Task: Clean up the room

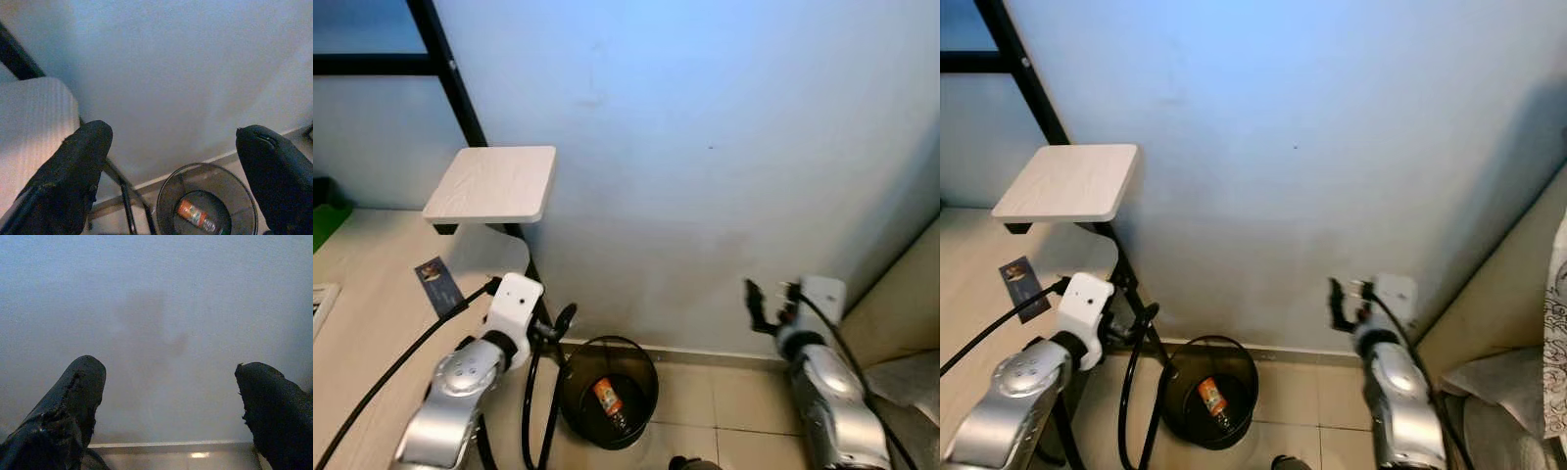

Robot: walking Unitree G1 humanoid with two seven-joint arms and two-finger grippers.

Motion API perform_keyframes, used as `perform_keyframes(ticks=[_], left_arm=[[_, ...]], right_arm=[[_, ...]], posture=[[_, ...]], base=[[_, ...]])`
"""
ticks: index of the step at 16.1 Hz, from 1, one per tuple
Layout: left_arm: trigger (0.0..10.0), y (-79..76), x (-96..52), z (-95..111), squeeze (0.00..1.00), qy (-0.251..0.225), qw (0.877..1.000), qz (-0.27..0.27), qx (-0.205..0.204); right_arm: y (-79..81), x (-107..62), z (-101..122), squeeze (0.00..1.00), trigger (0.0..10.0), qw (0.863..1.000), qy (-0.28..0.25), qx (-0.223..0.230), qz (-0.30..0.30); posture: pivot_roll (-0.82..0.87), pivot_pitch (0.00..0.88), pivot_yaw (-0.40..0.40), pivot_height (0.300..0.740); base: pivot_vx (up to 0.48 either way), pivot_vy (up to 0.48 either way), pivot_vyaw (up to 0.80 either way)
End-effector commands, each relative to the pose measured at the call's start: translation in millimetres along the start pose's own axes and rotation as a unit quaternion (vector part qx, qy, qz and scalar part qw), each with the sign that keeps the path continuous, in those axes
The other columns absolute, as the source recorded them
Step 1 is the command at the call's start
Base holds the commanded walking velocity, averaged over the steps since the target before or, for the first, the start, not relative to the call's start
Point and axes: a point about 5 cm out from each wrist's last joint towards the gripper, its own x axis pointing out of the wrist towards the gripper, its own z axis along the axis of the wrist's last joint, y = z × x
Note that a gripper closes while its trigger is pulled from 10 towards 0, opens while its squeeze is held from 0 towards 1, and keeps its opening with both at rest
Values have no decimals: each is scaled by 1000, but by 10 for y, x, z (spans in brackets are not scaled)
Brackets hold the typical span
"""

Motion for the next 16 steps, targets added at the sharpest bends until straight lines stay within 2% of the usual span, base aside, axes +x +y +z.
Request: perform_keyframes(ticks=[1, 3, 9, 16], left_arm=[[10000, 22, 8, -5, 0, 0, 1000, 10, 7], [10000, -24, 39, -13, 0, -5, 1000, 16, -4], [10000, -100, 76, -65, 0, -8, 1000, 10, -5], [10000, -102, 91, -90, 0, -8, 1000, 11, -3]], right_arm=[[24, 1, 6, 1000, 10000, 1000, 0, -3, 5], [-10, -4, 20, 1000, 10000, 1000, 0, -6, 8], [-36, 10, 4, 1000, 10000, 1000, -3, -15, 7], [-24, 5, -24, 1000, 10000, 1000, -1, -19, 11]], posture=[[-29, 0, 51, 740], [-30, 0, 54, 740], [-35, 0, 64, 740], [-45, 0, 56, 740]], base=[[0, 0, -738], [0, 0, -738], [0, 0, -738], [0, 0, -738]])
